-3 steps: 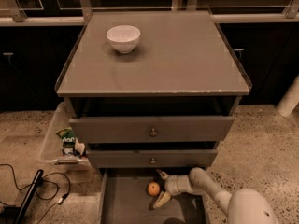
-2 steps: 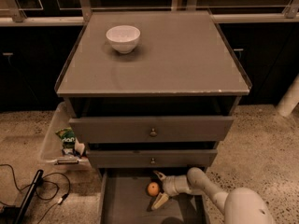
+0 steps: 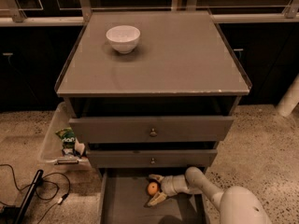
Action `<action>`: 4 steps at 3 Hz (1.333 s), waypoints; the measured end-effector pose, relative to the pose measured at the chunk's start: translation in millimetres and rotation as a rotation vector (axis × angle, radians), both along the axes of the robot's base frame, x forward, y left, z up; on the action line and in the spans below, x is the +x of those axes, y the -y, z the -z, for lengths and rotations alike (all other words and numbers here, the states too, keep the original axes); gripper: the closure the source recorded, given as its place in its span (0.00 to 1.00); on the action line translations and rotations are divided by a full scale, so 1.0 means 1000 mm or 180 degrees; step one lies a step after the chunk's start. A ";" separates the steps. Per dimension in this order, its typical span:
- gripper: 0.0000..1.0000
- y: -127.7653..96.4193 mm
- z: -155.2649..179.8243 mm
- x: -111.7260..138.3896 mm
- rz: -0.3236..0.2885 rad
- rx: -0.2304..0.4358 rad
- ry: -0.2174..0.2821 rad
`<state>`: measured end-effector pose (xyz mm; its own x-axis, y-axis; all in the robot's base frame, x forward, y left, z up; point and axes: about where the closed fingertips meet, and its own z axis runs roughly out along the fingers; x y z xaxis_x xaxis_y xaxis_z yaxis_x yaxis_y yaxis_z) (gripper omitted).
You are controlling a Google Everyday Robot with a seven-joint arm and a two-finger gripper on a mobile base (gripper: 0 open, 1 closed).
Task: Pick orange from bottom drawer and place on counter
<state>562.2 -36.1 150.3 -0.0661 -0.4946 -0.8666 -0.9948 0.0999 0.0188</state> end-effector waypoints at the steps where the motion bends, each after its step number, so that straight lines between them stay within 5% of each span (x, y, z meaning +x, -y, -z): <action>1: 0.42 0.000 0.000 0.000 0.0000 0.0000 0.0000; 3: 0.88 0.000 0.000 0.000 0.0000 0.0000 0.0000; 4: 1.00 0.000 0.000 0.000 0.0000 0.0000 0.0000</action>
Offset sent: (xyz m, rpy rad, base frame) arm 0.0000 0.0000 0.0000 0.0000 0.0000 0.0000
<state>562.1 -36.0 150.3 -0.0661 -0.4946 -0.8666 -0.9948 0.0997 0.0189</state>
